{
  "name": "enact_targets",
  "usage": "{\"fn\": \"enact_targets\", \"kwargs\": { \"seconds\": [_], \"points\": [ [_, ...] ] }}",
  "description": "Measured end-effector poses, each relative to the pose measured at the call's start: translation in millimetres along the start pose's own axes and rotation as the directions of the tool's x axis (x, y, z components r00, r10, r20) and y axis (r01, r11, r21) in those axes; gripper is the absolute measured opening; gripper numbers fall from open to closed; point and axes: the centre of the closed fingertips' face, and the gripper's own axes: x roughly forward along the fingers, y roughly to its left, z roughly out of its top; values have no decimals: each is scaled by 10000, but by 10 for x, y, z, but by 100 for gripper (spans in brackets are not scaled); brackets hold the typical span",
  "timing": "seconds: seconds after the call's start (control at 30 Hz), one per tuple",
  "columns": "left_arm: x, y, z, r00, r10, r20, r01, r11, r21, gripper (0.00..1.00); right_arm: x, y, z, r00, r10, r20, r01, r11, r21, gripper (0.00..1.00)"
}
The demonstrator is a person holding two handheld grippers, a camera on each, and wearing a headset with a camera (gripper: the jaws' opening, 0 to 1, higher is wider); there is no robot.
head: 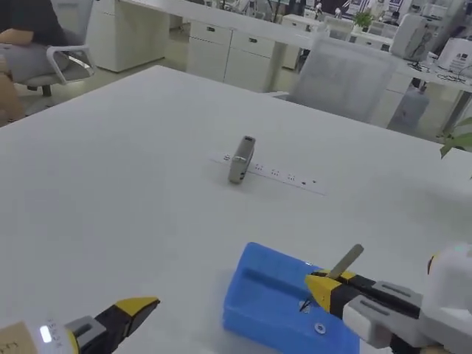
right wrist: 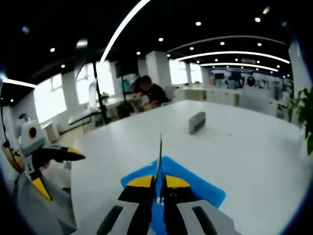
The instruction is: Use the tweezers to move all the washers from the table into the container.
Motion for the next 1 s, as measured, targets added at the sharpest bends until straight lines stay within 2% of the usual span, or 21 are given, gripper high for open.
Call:
{"fn": "enact_targets", "kwargs": {
  "seconds": [0.23, 0.43, 0.7, 1.0],
  "points": [
    [2, 5, -14, 10000, -15, -46, 15, 10000, -15, 83, 84, -169, -130, 9989, -375, -267, 391, 9975, 591, 3],
    [5, 9, -30, 9999, -26, -97, 25, 10000, -23, 83, 156, -257, -230, 9971, -518, -555, 558, 9958, 727, 3],
    [10, 12, -42, 9999, -29, -148, 29, 10000, -42, 83, 233, -289, -352, 9946, -593, -852, 665, 9942, 841, 3],
    [15, -3, -49, 9997, -91, -210, 91, 10000, 0, 83, 246, -305, -399, 9928, -699, -973, 783, 9933, 854, 3]
  ]
}}
